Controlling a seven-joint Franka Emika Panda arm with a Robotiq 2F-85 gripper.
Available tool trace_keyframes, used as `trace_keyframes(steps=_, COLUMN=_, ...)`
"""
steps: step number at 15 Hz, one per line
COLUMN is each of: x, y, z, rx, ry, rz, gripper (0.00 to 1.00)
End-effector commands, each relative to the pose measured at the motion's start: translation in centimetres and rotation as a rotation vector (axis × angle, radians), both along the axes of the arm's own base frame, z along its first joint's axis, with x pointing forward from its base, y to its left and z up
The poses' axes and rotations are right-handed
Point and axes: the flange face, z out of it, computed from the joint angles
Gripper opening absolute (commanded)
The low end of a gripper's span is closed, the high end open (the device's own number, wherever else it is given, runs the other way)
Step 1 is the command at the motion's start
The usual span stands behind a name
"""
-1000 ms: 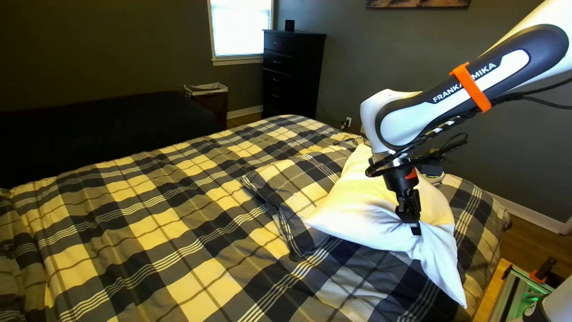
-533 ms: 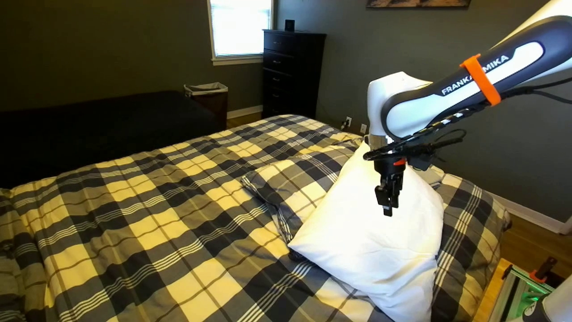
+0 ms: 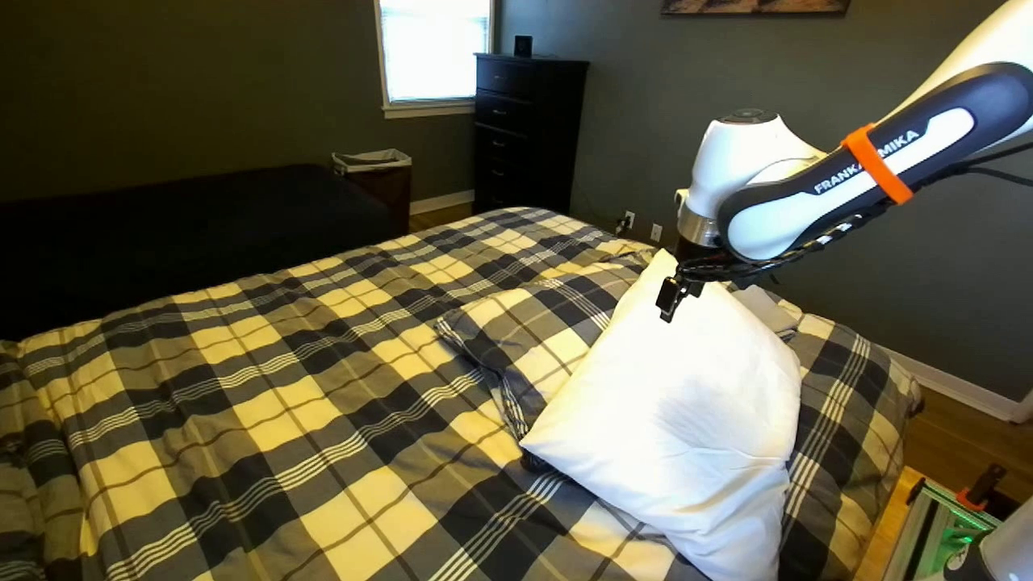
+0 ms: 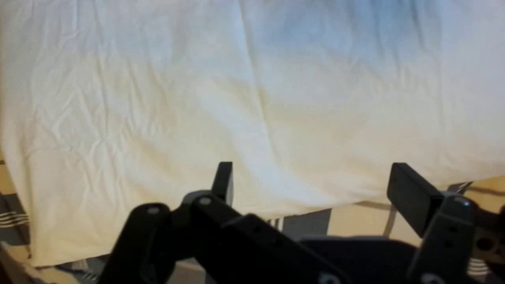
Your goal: Move the white pillow forward, then put the checked pillow on the white pillow
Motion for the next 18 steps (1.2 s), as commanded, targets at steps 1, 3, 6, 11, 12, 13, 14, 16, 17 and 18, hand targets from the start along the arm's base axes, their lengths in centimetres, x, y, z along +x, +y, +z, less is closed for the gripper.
trace_keyframes(steps=1, x=1.7, y=-3.1, z=-2.1, rx=-0.016, ry=-0.062, rz=-0.067, gripper=1.00)
trace_keyframes(steps=3, x=0.8, y=-2.8, z=-1.1, rx=-0.011, ry=-0.058, rz=-0.056, gripper=1.00)
trace_keyframes(steps=6, x=1.4, y=-3.1, z=-1.9, rx=-0.010, ry=-0.049, rz=-0.060, gripper=1.00)
trace_keyframes(steps=11, x=5.7, y=-7.4, z=-3.1, rx=-0.011, ry=-0.113, rz=-0.319, gripper=1.00)
trace_keyframes(steps=12, x=6.6, y=-7.6, z=-3.6, rx=-0.010, ry=-0.122, rz=-0.355, gripper=1.00)
trace_keyframes(steps=13, x=7.4, y=-7.9, z=-4.1, rx=-0.015, ry=-0.124, rz=-0.388, gripper=1.00)
trace_keyframes(steps=14, x=8.1, y=-7.9, z=-4.7, rx=-0.016, ry=-0.121, rz=-0.418, gripper=1.00)
trace_keyframes(steps=16, x=9.6, y=-8.0, z=-6.1, rx=-0.027, ry=-0.125, rz=-0.463, gripper=1.00)
trace_keyframes(steps=17, x=10.5, y=-7.9, z=-6.9, rx=-0.035, ry=-0.123, rz=-0.480, gripper=1.00)
trace_keyframes(steps=18, x=11.1, y=-7.8, z=-7.6, rx=-0.039, ry=-0.122, rz=-0.494, gripper=1.00)
